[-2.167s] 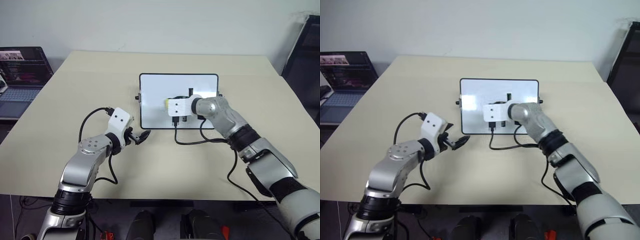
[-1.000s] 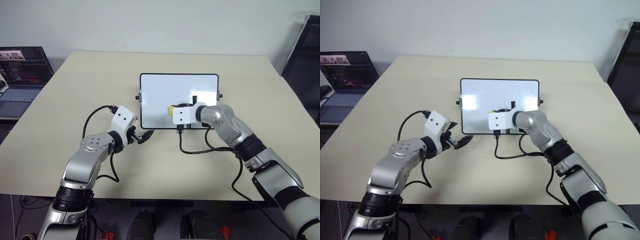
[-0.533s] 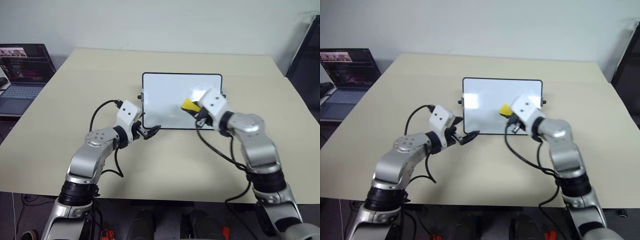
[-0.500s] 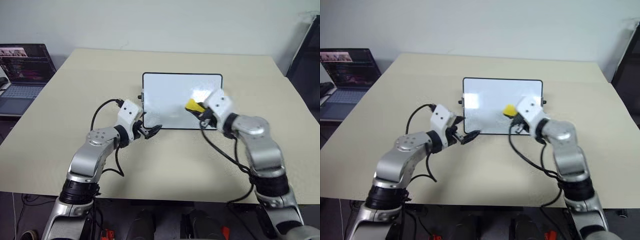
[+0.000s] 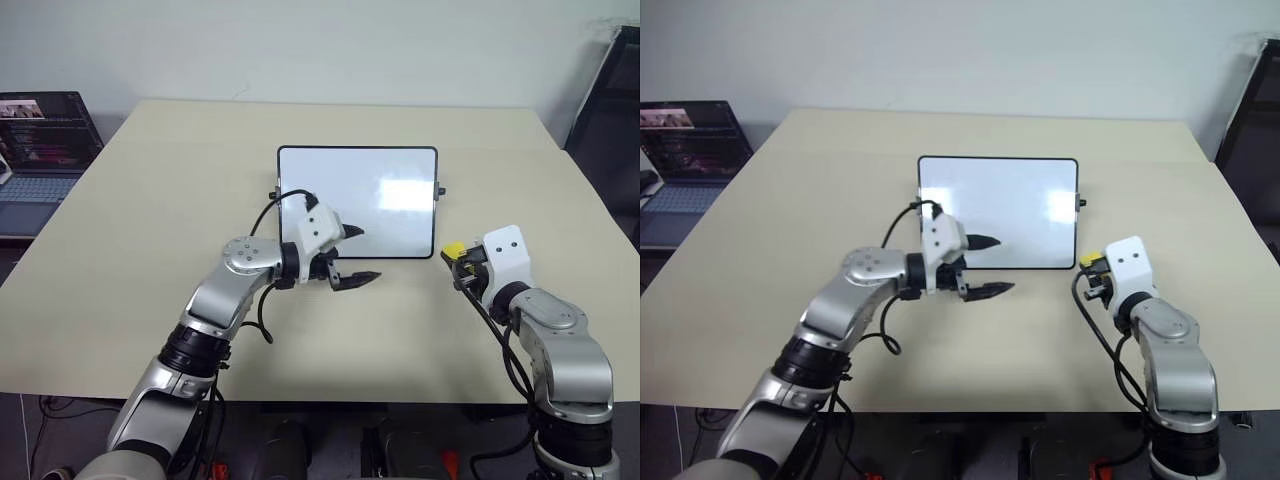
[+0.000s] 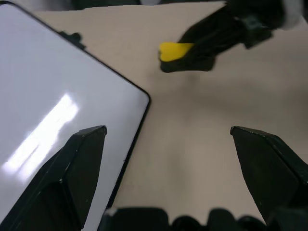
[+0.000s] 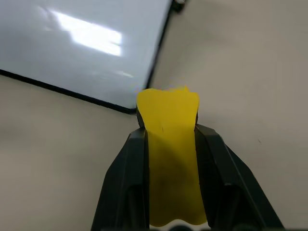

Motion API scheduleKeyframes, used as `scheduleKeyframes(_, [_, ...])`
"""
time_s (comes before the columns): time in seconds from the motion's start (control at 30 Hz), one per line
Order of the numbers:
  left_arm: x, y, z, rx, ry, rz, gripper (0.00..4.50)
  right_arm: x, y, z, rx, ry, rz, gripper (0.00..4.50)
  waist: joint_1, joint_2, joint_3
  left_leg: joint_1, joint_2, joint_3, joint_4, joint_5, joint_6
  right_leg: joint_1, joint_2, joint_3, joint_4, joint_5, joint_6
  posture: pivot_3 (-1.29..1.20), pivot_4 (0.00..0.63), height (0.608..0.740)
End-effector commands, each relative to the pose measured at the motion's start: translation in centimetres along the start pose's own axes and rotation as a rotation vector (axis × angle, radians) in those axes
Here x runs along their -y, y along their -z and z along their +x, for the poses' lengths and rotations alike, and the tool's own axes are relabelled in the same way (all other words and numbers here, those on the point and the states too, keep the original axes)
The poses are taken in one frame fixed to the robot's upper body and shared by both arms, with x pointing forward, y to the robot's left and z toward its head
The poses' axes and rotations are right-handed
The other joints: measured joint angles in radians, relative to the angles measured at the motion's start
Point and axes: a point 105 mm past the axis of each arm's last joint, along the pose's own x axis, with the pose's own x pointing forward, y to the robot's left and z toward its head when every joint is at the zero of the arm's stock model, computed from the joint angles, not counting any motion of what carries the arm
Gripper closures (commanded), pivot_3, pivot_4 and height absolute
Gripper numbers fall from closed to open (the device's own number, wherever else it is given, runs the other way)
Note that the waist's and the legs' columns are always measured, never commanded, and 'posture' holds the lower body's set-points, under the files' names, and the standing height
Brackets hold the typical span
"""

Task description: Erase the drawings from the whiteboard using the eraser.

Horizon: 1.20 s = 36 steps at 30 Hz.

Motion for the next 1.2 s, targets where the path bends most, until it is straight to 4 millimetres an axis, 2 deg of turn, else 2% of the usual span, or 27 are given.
scheduleKeyframes(0.03, [0.8,-0.7,0.8,0.015,0.105,0.122,0.00,1.3,0.1,0.8,0.015,0.067,0.045,3.53,0.000,0.000,0.000,0.000,0.000,0.000,0.000,0.000,0.000,0.000,0.000,0.000,0.000,0.000,0.000,0.00,0.150,0.740])
scheduleKeyframes(0.23, [1.0,-1.2,1.7,0.056,0.155,0.153,0.00,2.7,1.0,1.3,0.004,0.129,0.115,3.53,0.001,0.000,0.000,-0.003,0.000,0.000,0.000,0.000,0.000,-0.002,0.001,0.001,0.000,0.000,0.000,0.00,0.150,0.740])
scheduleKeyframes(0.3, [1.2,-1.5,1.8,0.076,0.173,0.156,0.00,3.0,1.2,1.4,0.004,0.138,0.148,2.81,0.001,0.000,0.000,-0.003,0.000,0.001,0.000,0.000,0.000,-0.003,0.002,0.001,0.000,0.000,0.000,0.00,0.150,0.740])
scheduleKeyframes(0.37, [1.4,-1.7,1.8,0.086,0.190,0.162,0.00,3.2,1.1,1.5,0.008,0.144,0.170,2.37,0.000,0.000,0.000,-0.003,0.000,0.000,0.000,0.000,0.000,-0.003,0.004,0.001,0.000,0.000,0.000,0.00,0.150,0.740])
scheduleKeyframes(0.47, [1.6,-1.8,1.8,0.098,0.204,0.164,0.00,3.5,0.9,1.5,0.019,0.154,0.205,1.31,0.000,0.000,0.000,-0.003,0.001,0.000,0.000,0.000,0.000,-0.003,0.005,0.002,0.001,0.000,0.000,0.00,0.150,0.740])
scheduleKeyframes(0.6, [1.1,-1.9,1.5,0.108,0.173,0.166,0.00,3.6,0.3,1.2,0.054,0.150,0.218,0.03,0.000,0.000,0.000,-0.003,0.001,0.000,0.000,0.000,0.000,-0.003,0.005,0.002,0.001,0.000,0.000,0.00,0.150,0.740])
scheduleKeyframes(0.73, [-0.8,-1.3,-0.7,0.093,0.030,0.111,0.00,2.0,-3.6,0.1,0.229,0.060,0.141,0.03,-0.007,0.000,0.000,-0.003,0.001,0.001,0.000,0.000,0.001,-0.004,0.006,0.002,0.002,0.000,0.000,0.00,0.150,0.740])
scheduleKeyframes(0.8, [-1.4,-1.1,-1.6,0.096,-0.037,0.072,0.00,1.5,-4.3,-0.4,0.267,0.046,0.087,0.03,-0.013,0.001,0.000,-0.003,0.002,0.001,0.000,0.000,0.001,-0.004,0.006,0.003,0.002,0.000,0.000,0.00,0.150,0.740])
scheduleKeyframes(0.9, [-2.6,-0.8,-3.8,0.127,-0.249,-0.029,0.00,-0.5,-5.1,-1.3,0.337,-0.018,0.029,0.03,-0.013,0.000,0.000,-0.003,0.002,0.000,0.000,0.000,0.001,-0.004,0.006,0.003,0.002,0.000,0.000,0.00,0.150,0.740])
scheduleKeyframes(1.0, [-3.7,0.4,-7.7,0.181,-0.612,-0.237,0.00,-3.4,-5.0,-2.1,0.402,-0.101,0.013,0.03,-0.017,0.001,0.000,-0.004,0.002,-0.001,0.000,0.000,0.001,-0.004,0.001,0.003,0.001,0.000,0.000,0.00,0.150,0.740])
scheduleKeyframes(1.07, [-3.0,1.6,-9.9,0.177,-0.812,-0.312,0.00,-4.9,-4.4,-2.5,0.444,-0.149,0.041,0.03,-0.017,0.000,0.000,-0.005,0.002,-0.001,0.001,0.000,0.001,-0.004,0.000,0.003,0.001,0.000,0.000,0.00,0.150,0.740])
scheduleKeyframes(1.13, [-2.1,2.4,-11.0,0.153,-0.943,-0.340,0.00,-5.1,-3.5,-2.7,0.456,-0.156,0.093,0.03,-0.015,0.000,0.000,-0.005,0.002,-0.002,0.001,0.000,0.001,-0.004,0.000,0.003,0.001,0.000,0.000,0.00,0.150,0.740])
scheduleKeyframes(1.2, [-1.2,2.8,-11.3,0.157,-0.995,-0.376,0.00,-4.8,-2.7,-3.1,0.476,-0.129,0.133,0.03,-0.004,0.000,0.000,-0.005,0.002,-0.002,0.003,0.000,0.001,-0.003,0.000,0.002,0.002,0.000,0.000,0.00,0.150,0.740])
